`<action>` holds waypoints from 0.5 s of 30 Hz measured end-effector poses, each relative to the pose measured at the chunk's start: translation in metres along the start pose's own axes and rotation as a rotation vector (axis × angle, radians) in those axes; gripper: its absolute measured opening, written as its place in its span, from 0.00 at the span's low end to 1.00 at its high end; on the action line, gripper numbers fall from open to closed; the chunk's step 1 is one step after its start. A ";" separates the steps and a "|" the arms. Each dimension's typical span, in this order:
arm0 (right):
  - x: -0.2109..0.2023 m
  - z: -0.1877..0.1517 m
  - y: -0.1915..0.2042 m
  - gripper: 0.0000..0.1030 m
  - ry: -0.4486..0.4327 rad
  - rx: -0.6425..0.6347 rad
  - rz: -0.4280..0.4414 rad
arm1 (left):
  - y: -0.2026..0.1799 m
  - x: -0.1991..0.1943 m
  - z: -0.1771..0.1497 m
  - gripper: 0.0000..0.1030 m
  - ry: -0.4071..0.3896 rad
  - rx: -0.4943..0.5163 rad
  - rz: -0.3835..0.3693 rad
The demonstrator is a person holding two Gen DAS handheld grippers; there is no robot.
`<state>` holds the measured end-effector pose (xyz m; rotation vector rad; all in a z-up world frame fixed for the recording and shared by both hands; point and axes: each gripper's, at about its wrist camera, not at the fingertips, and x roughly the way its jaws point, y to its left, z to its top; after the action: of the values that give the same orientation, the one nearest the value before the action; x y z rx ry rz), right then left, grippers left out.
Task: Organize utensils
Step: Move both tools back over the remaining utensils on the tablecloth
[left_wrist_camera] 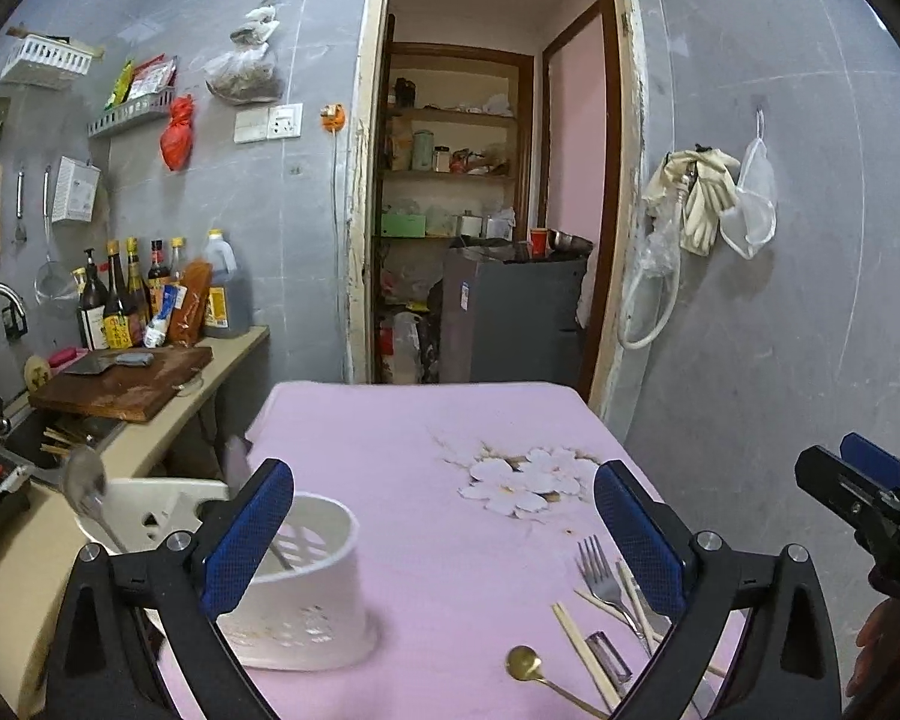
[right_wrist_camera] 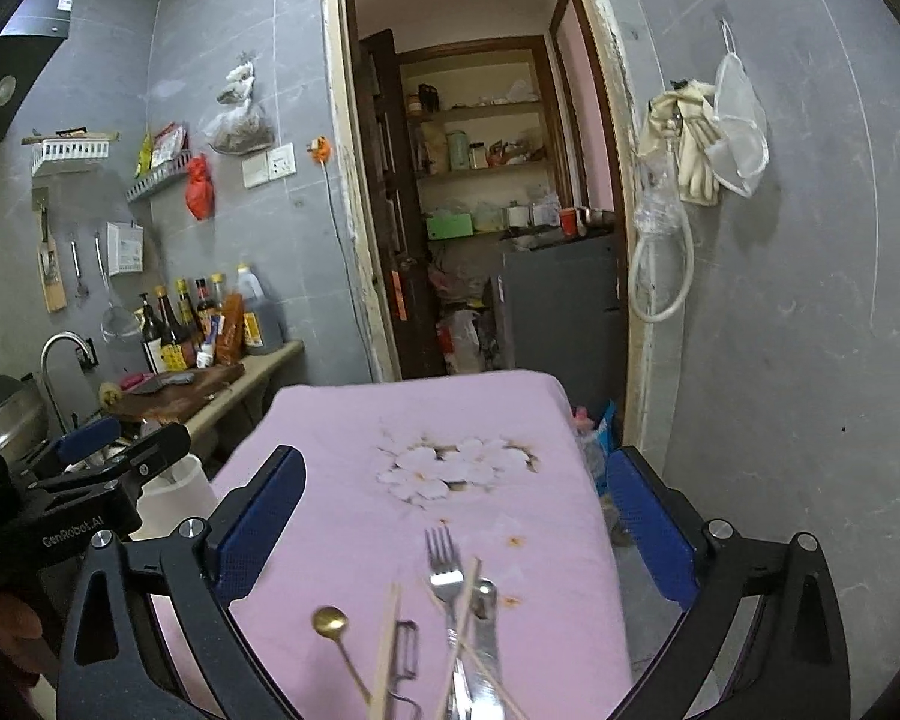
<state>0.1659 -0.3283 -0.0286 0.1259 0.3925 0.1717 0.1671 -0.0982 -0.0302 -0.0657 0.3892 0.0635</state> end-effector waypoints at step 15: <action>0.090 -0.071 -0.052 0.96 0.250 0.075 0.124 | -0.029 0.060 -0.064 0.98 0.262 -0.037 0.017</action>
<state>0.2274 -0.3562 -0.1355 0.2039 0.6410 0.2964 0.2003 -0.1285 -0.1105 -0.1074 0.6506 0.0790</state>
